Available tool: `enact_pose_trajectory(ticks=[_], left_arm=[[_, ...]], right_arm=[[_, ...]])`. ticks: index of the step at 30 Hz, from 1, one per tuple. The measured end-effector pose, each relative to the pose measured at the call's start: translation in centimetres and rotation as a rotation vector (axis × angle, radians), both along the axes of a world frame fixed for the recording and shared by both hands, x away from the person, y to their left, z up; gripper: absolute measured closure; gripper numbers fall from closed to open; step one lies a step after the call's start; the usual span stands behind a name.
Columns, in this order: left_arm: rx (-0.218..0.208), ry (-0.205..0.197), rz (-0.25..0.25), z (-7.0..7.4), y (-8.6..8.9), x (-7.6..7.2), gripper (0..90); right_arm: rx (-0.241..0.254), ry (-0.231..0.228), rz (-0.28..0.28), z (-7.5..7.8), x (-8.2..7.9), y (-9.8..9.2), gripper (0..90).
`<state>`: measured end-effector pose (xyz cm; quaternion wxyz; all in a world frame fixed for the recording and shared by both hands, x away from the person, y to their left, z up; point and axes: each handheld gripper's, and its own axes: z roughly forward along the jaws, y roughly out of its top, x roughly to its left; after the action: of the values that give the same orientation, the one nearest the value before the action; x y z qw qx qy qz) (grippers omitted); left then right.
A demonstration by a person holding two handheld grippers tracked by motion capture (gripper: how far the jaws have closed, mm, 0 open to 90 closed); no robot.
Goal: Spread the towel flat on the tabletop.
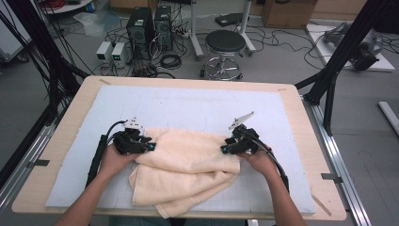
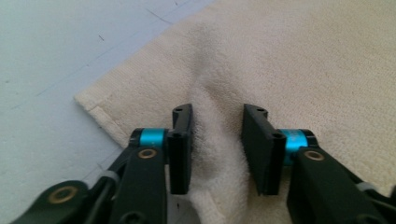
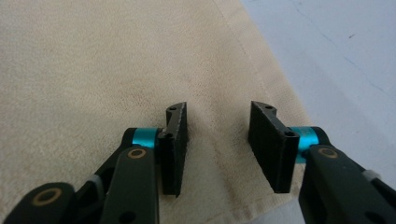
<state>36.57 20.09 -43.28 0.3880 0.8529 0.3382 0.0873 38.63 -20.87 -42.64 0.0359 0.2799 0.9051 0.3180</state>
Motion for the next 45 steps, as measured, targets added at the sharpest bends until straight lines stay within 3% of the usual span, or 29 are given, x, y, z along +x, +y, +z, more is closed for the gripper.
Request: enact_pose_trajectory(ticks=[2, 4, 9, 14, 21, 23, 25, 28, 31, 34, 36, 37, 38, 39, 40, 41, 42, 43, 44, 45], left_arm=[[0.003, -0.016, 0.003, 0.3, 0.0, -0.2, 77.3], [-0.008, -0.035, 0.012, 0.8, 0.1, -0.5, 78.8], [-0.082, -0.077, 0.039, 2.4, 0.8, -0.7, 79.2], [-0.144, -0.129, 0.058, 4.4, 0.9, -1.1, 79.1], [-0.155, -0.174, 0.014, 6.2, 1.2, -2.8, 79.1], [-0.163, -0.182, -0.002, 6.3, 1.3, -3.8, 79.1], [-0.140, -0.190, -0.020, 6.4, 1.4, -4.7, 79.1], [-0.151, -0.178, -0.041, 6.0, 1.7, -6.2, 79.2], [-0.138, -0.158, -0.041, 5.3, 1.8, -6.5, 79.8], [-0.139, -0.129, -0.005, 4.7, 1.6, -4.6, 81.0], [-0.138, -0.144, 0.033, 4.9, 1.1, -1.8, 81.8], [-0.134, -0.153, 0.047, 5.2, 0.8, -0.4, 82.1], [-0.144, -0.149, 0.082, 6.3, 0.4, 2.4, 82.4], [-0.133, -0.161, 0.100, 7.4, 0.1, 4.1, 82.6], [-0.119, -0.214, 0.125, 9.1, -0.4, 6.0, 83.1], [-0.101, -0.266, 0.158, 10.7, -0.7, 7.6, 81.3], [-0.085, -0.273, 0.209, 12.1, -0.8, 9.0, 74.6], [-0.107, -0.258, 0.235, 12.6, -0.8, 9.7, 60.8], [-0.117, -0.257, 0.225, 12.7, -0.7, 9.9, 56.3], [-0.106, -0.258, 0.210, 12.4, -0.5, 9.9, 57.5]], right_arm=[[-0.016, -0.009, 0.015, 0.1, -0.1, 0.3, 82.2], [-0.041, -0.047, 0.028, 0.5, -0.4, 0.7, 84.9], [0.033, -0.137, 0.009, 2.7, -0.9, 0.1, 85.7], [0.088, -0.191, -0.006, 5.9, -1.2, -0.8, 85.8], [0.122, -0.225, 0.050, 9.1, -3.4, -0.7, 85.8], [0.125, -0.231, 0.073, 9.4, -4.6, -0.6, 85.8], [0.139, -0.231, 0.094, 9.3, -5.8, -0.6, 85.8], [0.140, -0.217, 0.116, 8.7, -7.5, -0.7, 85.9], [0.136, -0.190, 0.132, 7.8, -8.3, -0.7, 85.8], [0.102, -0.168, 0.130, 7.0, -7.7, -0.4, 86.3], [0.084, -0.161, 0.100, 6.9, -5.5, -0.4, 87.0], [0.062, -0.184, 0.087, 7.3, -4.1, -0.5, 87.2], [0.052, -0.196, 0.067, 7.8, -2.6, -0.7, 87.2], [0.051, -0.223, 0.005, 9.2, 0.4, -1.0, 87.1], [0.043, -0.262, -0.052, 10.2, 2.3, -1.2, 85.1], [0.041, -0.298, -0.133, 11.7, 4.7, -1.6, 76.8], [0.066, -0.305, -0.206, 12.9, 6.7, -2.1, 60.8], [0.118, -0.267, -0.266, 13.9, 8.3, -2.5, 58.0], [0.132, -0.248, -0.255, 14.2, 8.7, -2.3, 57.8], [0.110, -0.273, -0.227, 14.1, 8.4, -1.7, 57.8]])
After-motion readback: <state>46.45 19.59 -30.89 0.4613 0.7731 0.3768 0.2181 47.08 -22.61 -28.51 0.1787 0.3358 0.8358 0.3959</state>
